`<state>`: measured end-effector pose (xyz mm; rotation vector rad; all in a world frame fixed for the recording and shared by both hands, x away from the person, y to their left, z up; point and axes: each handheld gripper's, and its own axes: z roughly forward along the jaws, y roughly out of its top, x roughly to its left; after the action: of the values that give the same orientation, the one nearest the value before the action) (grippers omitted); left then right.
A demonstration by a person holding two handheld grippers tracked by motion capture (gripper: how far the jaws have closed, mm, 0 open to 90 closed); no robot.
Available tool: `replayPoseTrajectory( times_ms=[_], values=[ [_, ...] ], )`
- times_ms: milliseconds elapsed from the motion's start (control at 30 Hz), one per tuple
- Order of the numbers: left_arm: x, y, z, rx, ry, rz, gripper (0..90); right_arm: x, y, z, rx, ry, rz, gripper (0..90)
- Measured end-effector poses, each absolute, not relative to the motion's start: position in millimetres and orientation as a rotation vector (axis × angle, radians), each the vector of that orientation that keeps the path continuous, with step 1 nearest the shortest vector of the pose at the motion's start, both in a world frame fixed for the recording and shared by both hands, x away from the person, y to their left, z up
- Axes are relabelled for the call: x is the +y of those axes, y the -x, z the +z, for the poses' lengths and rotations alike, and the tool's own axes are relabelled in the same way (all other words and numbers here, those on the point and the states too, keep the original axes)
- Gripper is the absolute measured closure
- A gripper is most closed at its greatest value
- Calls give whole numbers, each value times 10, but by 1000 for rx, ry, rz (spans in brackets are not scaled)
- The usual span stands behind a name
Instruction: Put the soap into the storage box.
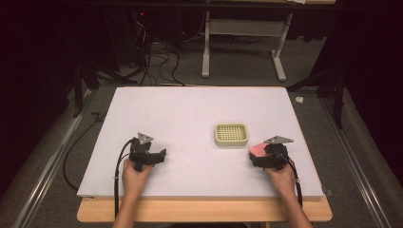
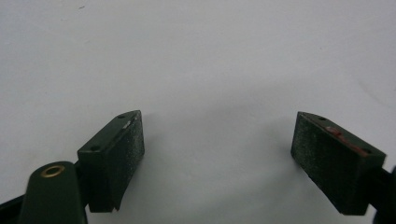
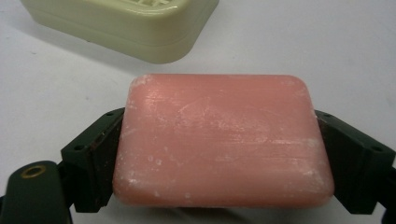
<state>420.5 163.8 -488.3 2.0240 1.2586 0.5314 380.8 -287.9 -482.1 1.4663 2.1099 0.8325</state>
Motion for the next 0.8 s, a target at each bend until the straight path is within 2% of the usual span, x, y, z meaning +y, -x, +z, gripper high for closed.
replayPoseTrajectory(
  times_ms=[800],
  values=[
    [1641,-4207,-4883,1259,-2022,529,177,-2955,-3799,-4770,2077,-1548,931,136]
  ],
)
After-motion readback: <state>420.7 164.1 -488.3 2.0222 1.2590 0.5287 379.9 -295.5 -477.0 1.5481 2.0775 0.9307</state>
